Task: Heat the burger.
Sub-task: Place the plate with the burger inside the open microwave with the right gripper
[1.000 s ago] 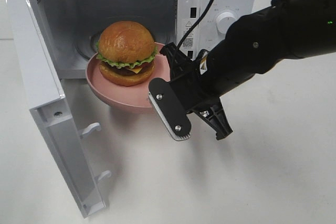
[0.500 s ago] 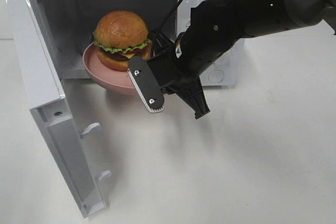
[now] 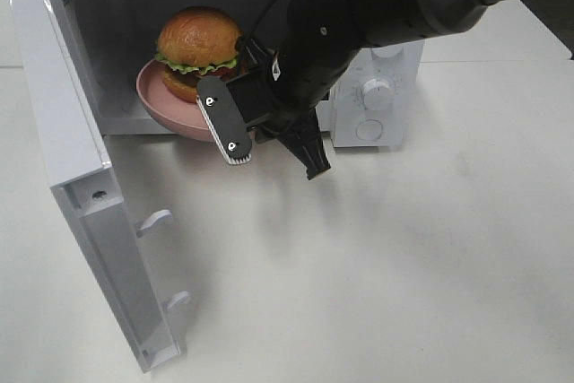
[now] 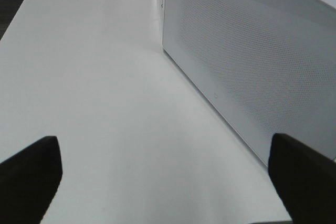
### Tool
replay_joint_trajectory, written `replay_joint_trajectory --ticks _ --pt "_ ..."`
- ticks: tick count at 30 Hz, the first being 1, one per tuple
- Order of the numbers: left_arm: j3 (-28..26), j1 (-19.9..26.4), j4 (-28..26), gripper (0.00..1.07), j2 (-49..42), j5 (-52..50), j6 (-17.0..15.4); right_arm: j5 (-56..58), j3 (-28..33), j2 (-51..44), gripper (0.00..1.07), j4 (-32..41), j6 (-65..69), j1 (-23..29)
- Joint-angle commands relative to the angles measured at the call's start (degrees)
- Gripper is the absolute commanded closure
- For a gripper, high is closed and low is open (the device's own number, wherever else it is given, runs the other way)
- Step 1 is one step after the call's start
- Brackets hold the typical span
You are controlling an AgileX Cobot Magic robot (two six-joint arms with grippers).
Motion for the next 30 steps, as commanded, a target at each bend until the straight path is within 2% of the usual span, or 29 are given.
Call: replay_joint_trajectory --ticks 1,7,15,30 --pt "-0.06 -0.11 -0.34 0.06 -0.97 -0.57 -0.46 -1.09 -4.58 1.20 1.07 -2.29 2.58 -0.17" --pt "-0.06 -0.11 -0.34 0.06 -0.97 -0.57 -0.46 2.23 -12.20 5.44 1.07 -5.90 7.85 -0.17" --pt "-0.06 -0.11 -0.34 0.06 -0.97 -0.57 -0.46 2.64 -17.48 9.51 1.07 -5.84 7.91 -0.17" --pt "-0.06 -0.11 -0.34 0.06 -0.97 -0.57 -0.46 2.23 -21.94 14.61 1.03 -5.61 7.51 -0.17"
